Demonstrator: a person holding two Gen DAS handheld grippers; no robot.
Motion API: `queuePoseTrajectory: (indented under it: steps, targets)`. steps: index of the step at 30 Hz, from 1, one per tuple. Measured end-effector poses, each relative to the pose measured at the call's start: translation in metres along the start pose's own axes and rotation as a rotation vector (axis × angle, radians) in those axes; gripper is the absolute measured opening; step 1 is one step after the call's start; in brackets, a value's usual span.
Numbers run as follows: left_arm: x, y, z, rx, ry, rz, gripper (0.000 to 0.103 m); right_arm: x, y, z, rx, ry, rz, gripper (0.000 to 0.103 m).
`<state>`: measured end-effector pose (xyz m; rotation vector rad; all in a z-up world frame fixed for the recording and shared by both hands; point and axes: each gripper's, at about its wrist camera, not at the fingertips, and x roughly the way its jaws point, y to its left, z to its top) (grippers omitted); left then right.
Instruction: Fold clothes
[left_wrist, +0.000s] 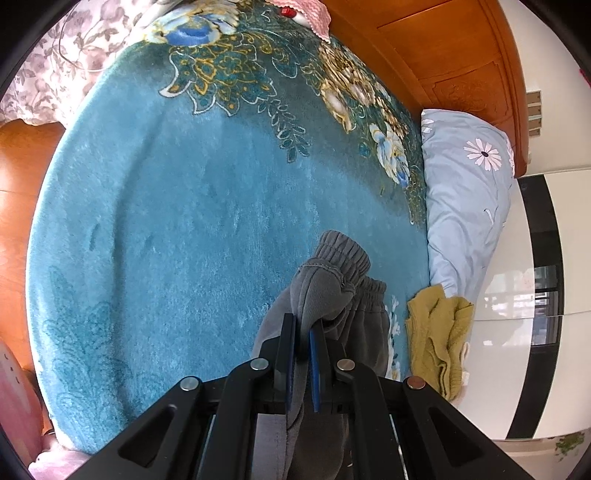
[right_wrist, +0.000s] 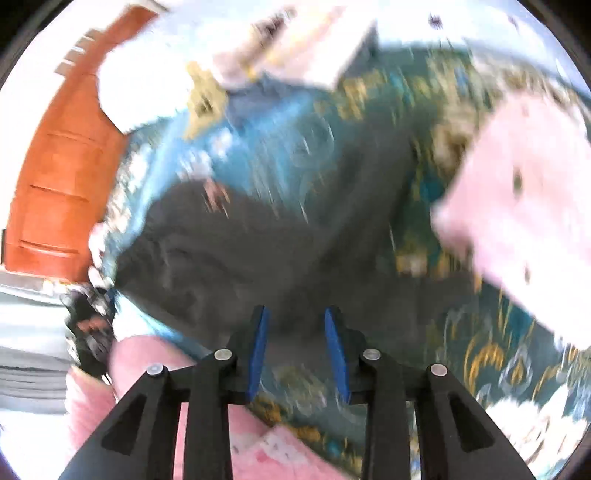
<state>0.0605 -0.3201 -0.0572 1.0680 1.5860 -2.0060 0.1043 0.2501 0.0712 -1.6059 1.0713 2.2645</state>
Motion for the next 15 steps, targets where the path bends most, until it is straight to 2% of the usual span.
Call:
queuePoseTrajectory:
  steps: [1,2,3,4,9,12,15]
  targets:
    - [0.0,0.0,0.0,0.002,-0.002,0.003,0.008,-0.006,-0.003,0.009,0.007,-0.04,0.01,0.043]
    - [0.0,-0.001,-0.001,0.003,-0.003,0.006,0.008,-0.006,-0.009,0.019,0.023,-0.07,0.003,0.056]
    - [0.001,-0.001,-0.001,0.005,-0.005,0.009,0.008,0.0,-0.015,0.03,0.042,-0.092,-0.013,0.06]
    - [0.001,-0.002,-0.001,0.006,-0.007,0.012,0.008,0.008,-0.022,0.04,0.062,-0.108,-0.033,0.06]
    - [0.002,-0.004,-0.003,0.014,-0.016,0.026,0.008,0.078,-0.074,0.091,0.192,-0.08,-0.214,0.061]
    - [0.003,-0.005,-0.004,0.019,-0.021,0.035,0.008,0.099,-0.1,0.115,0.259,-0.134,-0.222,0.061]
    - [0.003,-0.006,-0.005,0.024,-0.026,0.043,0.008,0.115,-0.109,0.127,0.303,-0.112,-0.204,0.061]
